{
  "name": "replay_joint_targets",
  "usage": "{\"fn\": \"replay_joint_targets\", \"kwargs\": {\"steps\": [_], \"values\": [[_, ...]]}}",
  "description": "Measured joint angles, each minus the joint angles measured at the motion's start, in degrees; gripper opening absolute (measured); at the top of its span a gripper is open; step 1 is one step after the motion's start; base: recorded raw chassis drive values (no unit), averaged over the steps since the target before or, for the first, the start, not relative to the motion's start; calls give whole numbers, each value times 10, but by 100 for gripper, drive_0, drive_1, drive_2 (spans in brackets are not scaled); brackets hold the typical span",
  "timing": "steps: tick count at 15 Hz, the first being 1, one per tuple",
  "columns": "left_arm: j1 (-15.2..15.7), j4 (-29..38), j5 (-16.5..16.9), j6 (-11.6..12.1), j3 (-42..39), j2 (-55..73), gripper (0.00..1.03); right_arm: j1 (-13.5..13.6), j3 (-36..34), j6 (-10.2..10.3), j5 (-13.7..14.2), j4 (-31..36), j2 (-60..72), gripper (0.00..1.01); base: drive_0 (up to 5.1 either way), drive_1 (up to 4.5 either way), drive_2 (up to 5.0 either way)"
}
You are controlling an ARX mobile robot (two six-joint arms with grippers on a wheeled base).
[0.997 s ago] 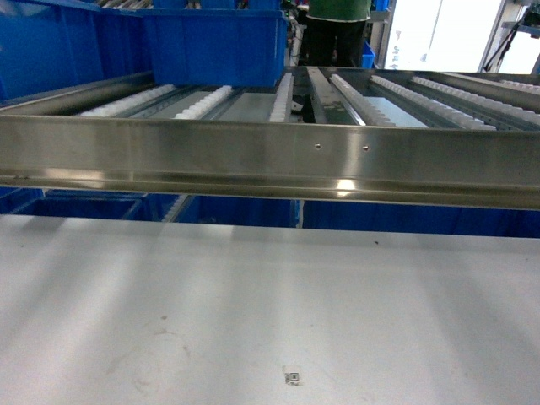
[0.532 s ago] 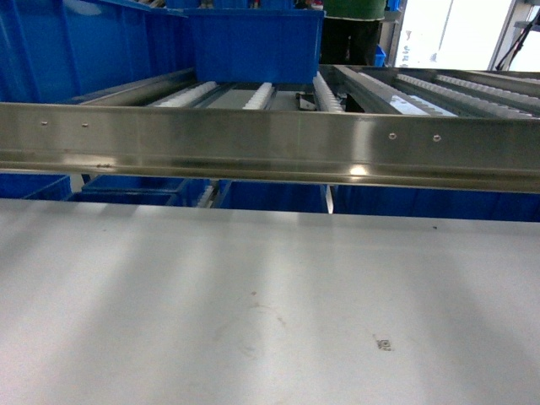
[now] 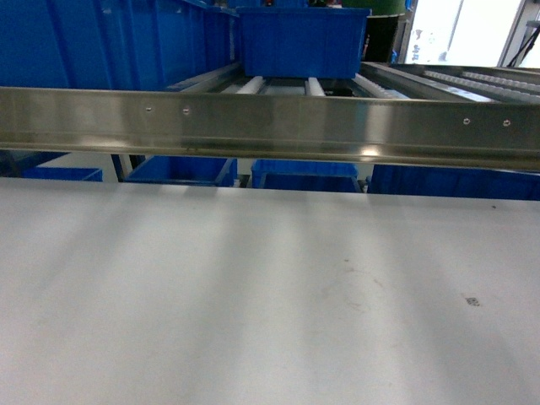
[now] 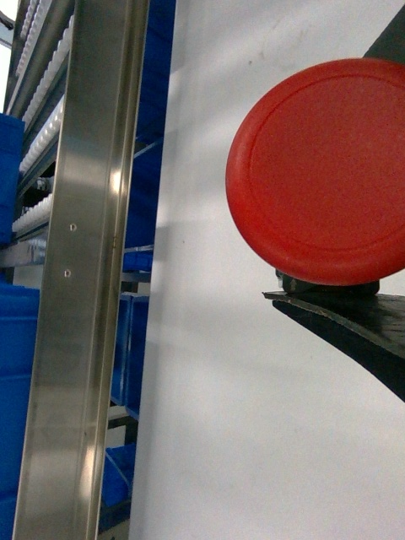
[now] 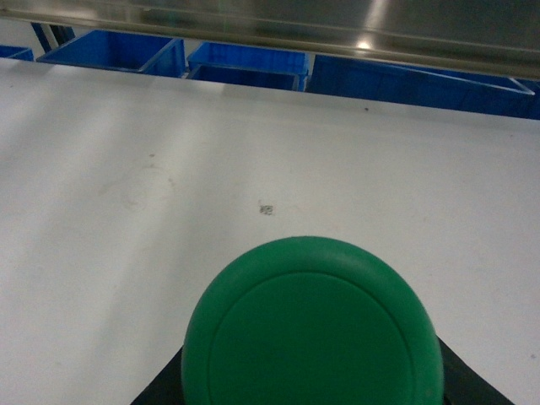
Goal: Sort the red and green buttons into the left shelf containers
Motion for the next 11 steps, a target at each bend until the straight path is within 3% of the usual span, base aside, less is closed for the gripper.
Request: {"fn": "replay_joint_targets", "kwargs": {"steps": [7, 11], "values": [[0, 1, 0, 0, 0, -1, 34, 0, 0, 0, 0, 0, 0, 34, 0, 0, 0], [0, 0, 0, 0, 0, 0, 34, 0, 0, 0, 0, -1, 0, 34, -488, 249, 249]]}}
